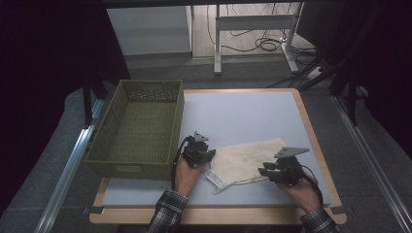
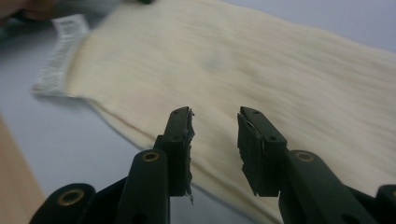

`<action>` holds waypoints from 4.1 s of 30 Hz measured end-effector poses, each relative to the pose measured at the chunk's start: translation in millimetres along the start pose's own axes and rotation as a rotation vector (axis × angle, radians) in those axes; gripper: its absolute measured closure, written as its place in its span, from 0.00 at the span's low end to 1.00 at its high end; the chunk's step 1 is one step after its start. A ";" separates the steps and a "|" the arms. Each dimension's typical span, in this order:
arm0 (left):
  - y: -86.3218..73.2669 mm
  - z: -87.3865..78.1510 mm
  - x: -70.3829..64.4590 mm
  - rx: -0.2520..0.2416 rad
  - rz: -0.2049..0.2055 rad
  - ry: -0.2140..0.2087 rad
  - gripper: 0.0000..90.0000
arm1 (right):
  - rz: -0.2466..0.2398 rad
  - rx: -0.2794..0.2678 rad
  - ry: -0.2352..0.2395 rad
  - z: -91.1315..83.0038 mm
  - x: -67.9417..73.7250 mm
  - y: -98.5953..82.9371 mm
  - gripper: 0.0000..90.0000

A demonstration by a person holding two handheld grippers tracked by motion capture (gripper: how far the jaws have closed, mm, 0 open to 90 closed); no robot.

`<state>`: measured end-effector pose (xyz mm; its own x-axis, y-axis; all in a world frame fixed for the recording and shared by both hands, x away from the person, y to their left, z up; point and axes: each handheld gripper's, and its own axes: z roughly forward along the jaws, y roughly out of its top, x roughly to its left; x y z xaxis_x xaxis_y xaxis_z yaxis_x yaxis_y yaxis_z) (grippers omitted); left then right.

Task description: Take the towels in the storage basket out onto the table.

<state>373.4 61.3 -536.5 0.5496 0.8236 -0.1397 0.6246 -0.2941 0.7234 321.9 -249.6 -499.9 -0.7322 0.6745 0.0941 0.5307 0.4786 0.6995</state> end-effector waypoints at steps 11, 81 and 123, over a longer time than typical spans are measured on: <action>1.0 2.2 3.6 0.000 0.009 0.036 0.62 | -0.126 0.028 0.190 41.6 69.1 28.5 0.72; 90.4 35.3 -79.0 -0.111 0.233 -0.092 0.96 | 0.019 -0.082 0.019 -16.8 8.8 5.9 0.96; 133.0 104.2 -139.1 -0.085 0.281 -0.133 0.82 | 0.197 -0.076 -0.096 -48.6 -65.1 -37.6 0.94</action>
<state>437.8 -142.9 -491.3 0.7653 0.6436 -0.0097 0.3927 -0.4549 0.7992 328.9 -338.8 -498.0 -0.5717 0.8027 0.1694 0.6234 0.2908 0.7258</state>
